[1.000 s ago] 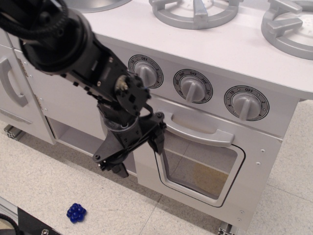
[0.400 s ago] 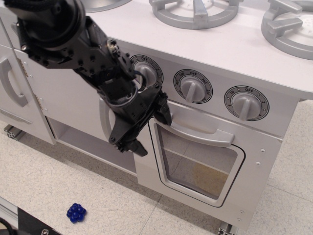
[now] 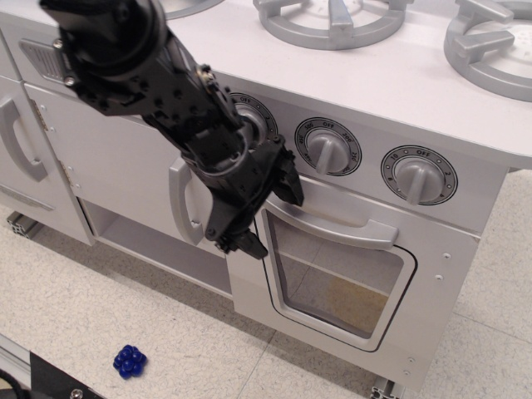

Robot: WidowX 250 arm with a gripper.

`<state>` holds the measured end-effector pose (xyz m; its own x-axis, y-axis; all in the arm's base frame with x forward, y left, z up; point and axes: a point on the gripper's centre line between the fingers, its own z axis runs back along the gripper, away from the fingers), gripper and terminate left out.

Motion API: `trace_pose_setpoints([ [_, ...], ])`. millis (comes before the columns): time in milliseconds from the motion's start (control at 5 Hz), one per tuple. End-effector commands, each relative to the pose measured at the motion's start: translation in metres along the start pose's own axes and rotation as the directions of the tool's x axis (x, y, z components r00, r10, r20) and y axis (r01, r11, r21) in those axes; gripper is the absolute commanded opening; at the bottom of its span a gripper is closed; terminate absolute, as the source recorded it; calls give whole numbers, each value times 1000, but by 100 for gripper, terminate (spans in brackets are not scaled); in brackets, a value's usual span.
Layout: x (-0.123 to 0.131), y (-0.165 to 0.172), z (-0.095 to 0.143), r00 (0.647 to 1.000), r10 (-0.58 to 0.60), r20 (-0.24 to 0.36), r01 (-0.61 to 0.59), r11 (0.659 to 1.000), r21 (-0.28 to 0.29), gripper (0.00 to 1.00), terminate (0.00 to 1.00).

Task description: Open oven

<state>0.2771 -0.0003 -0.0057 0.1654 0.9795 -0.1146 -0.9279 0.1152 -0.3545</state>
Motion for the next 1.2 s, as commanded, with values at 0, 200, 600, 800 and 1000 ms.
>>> trace_pose_setpoints([
  [0,-12,-3,-6,1000,-21,6,22,998,-56,100,0],
  [200,-14,-2,-12,999,-24,28,25,998,-53,100,0],
  [600,-8,21,-5,1000,-11,22,10,1000,21,100,0],
  [800,-5,34,5,998,-64,25,63,998,31,100,0],
  [1000,-2,42,15,986,-160,44,156,984,87,100,0],
])
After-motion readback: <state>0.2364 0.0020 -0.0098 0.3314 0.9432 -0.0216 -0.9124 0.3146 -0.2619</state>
